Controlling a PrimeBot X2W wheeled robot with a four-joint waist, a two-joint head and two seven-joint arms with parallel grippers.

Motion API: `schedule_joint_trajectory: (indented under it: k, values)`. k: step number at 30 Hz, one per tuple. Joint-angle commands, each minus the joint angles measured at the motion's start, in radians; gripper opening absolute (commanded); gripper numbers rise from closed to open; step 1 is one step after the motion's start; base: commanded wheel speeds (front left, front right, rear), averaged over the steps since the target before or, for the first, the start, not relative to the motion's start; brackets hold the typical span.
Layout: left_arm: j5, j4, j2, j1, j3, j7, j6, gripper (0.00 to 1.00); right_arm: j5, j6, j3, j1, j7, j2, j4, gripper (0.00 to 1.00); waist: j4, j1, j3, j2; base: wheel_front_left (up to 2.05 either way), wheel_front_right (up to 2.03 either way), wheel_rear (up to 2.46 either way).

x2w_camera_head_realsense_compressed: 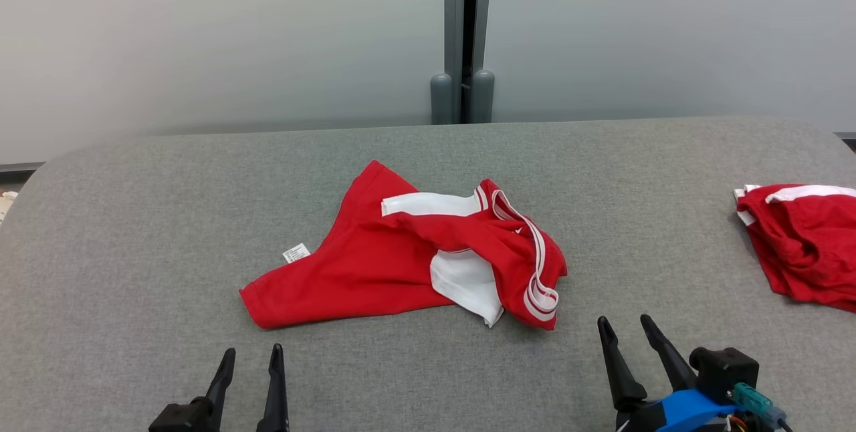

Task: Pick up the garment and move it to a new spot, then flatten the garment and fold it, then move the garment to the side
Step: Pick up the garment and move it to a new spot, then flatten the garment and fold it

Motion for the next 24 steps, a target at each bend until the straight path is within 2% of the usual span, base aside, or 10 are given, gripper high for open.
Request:
schedule_joint_trajectory:
  k: [1, 7, 14, 18, 24]
  values:
    - [0.006, -0.006, -0.002, 0.007, 0.002, -0.002, -0.002, 1.00, -0.007, 0.000, 0.000, 0.010, 0.000, -0.003, -0.002, 1.00, 0.001, 0.0002, 0.000, 0.0000, 0.00, 0.00, 0.00]
    - [-0.009, -0.012, -0.003, 0.007, -0.007, -0.002, -0.002, 1.00, -0.029, 0.000, 0.025, -0.008, 0.000, -0.003, -0.040, 1.00, 0.008, 0.0002, 0.009, 0.0000, 0.00, 0.00, 0.00]
    - [-0.023, -0.002, -0.002, -0.034, -0.039, -0.002, -0.002, 1.00, -0.074, 0.000, 0.211, -0.047, 0.000, -0.004, -0.108, 1.00, 0.053, 0.0002, 0.049, 0.0000, 0.00, 0.00, 0.00]
    - [-0.029, 0.002, -0.002, -0.056, -0.058, -0.002, -0.003, 1.00, -0.043, 0.000, 0.266, -0.097, 0.000, -0.004, -0.043, 1.00, 0.097, 0.0002, 0.080, 0.0000, 0.00, 0.00, 0.00]
    - [-0.033, 0.007, -0.002, -0.091, -0.077, -0.002, -0.002, 1.00, -0.072, 0.000, 0.228, -0.204, 0.000, -0.004, 0.143, 1.00, 0.164, 0.0002, 0.141, 0.0000, 0.00, 0.00, 0.00]
